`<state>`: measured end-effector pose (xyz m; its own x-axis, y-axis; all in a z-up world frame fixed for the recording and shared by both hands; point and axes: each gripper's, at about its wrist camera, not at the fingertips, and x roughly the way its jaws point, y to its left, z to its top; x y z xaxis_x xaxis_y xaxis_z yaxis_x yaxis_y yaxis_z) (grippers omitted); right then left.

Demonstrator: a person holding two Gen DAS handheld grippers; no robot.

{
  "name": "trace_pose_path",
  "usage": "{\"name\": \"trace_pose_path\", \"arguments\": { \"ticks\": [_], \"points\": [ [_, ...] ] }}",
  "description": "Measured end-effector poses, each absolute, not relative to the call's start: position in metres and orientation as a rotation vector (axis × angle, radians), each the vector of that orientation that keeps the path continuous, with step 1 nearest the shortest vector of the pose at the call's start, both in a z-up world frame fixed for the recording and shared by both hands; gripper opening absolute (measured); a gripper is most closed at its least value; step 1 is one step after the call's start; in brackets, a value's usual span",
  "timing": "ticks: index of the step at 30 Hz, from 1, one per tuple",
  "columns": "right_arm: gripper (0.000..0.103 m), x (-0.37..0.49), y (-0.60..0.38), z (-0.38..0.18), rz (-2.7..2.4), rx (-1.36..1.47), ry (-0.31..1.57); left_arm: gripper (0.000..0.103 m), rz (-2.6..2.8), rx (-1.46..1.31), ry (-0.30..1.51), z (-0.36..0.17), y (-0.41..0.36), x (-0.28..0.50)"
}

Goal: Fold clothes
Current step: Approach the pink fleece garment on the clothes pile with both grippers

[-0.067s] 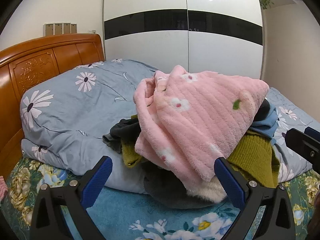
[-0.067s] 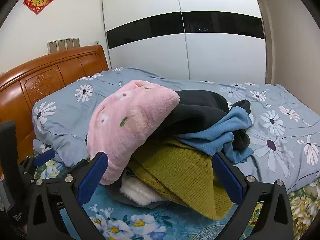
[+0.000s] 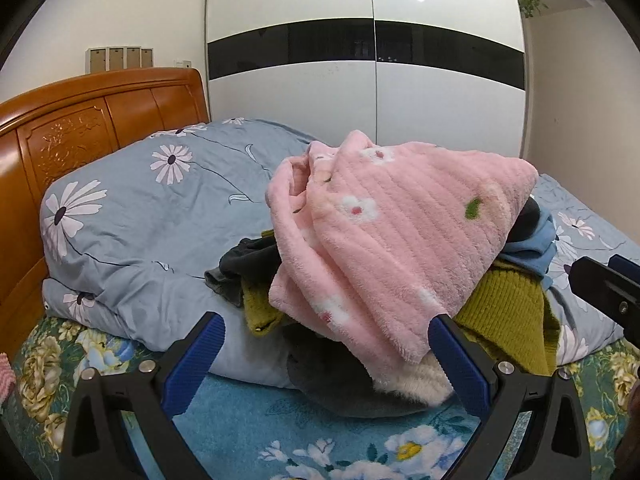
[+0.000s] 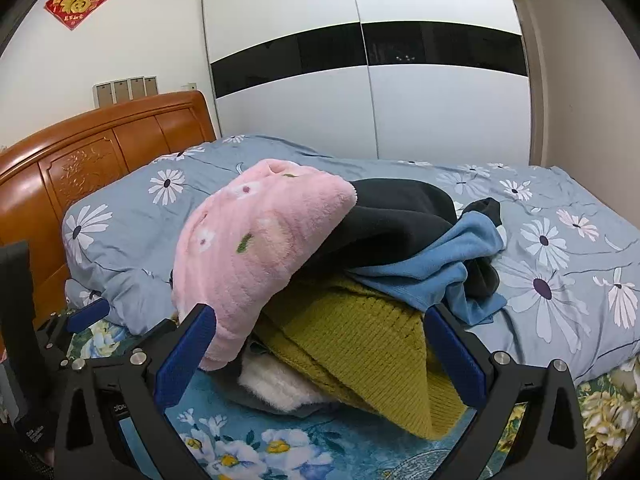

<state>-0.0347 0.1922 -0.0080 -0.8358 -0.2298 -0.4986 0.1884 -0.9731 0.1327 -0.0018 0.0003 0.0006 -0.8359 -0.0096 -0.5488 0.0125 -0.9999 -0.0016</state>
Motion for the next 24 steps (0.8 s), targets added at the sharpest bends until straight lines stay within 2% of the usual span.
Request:
{"name": "trace_pose_path", "arguments": {
  "ticks": [8,15,24],
  "points": [
    [0.103,-0.032,0.196,-0.017,-2.81,0.785,-0.138,0.103,-3.001,0.907,0.013,0.004,0.007,-0.008],
    [0.103,-0.035,0.199,-0.018,-2.807,0.802,-0.166,0.103,-3.004,0.938,0.109,0.001,-0.002,-0.011],
    [0.103,-0.033,0.2,-0.022,-2.812,0.807,-0.153,0.103,-3.014,0.978,0.132,-0.001,0.0,-0.014]
  ]
}}
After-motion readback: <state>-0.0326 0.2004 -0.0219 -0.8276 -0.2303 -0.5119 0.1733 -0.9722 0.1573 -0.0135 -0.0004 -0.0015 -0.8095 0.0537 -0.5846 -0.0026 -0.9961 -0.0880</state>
